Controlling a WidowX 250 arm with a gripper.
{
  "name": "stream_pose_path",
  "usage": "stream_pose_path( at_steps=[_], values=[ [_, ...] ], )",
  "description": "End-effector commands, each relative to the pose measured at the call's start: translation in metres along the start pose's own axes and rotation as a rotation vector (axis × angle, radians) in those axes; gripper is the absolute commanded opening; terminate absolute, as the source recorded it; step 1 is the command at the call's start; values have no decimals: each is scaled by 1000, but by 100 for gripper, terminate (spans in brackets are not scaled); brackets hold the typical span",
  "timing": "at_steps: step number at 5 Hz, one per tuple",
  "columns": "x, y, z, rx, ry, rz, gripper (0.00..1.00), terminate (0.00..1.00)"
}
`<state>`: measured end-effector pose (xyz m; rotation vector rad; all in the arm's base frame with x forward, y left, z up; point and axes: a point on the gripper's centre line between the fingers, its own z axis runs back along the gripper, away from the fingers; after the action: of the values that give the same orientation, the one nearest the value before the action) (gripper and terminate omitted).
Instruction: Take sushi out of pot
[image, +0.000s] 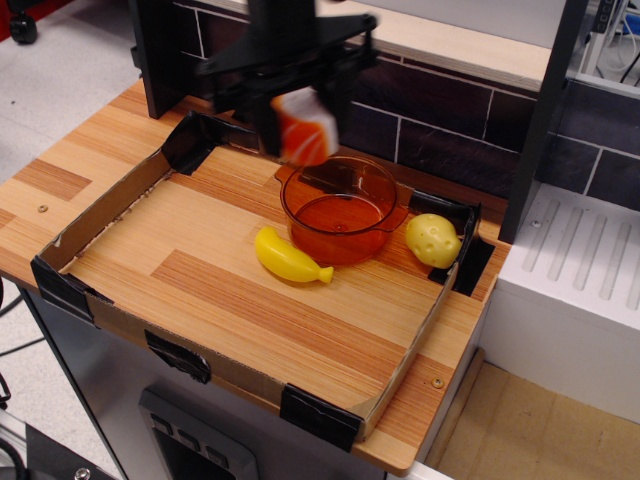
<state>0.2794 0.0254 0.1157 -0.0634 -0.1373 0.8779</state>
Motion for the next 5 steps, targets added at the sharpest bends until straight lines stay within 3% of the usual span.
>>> stream_pose_path(
  at_steps=[1, 3, 5],
  values=[
    [21, 63, 1, 30, -48, -105, 0, 0],
    [49, 95, -44, 174, -53, -84, 0, 0],
    [46, 105, -72, 266, -23, -114, 0, 0]
  ],
)
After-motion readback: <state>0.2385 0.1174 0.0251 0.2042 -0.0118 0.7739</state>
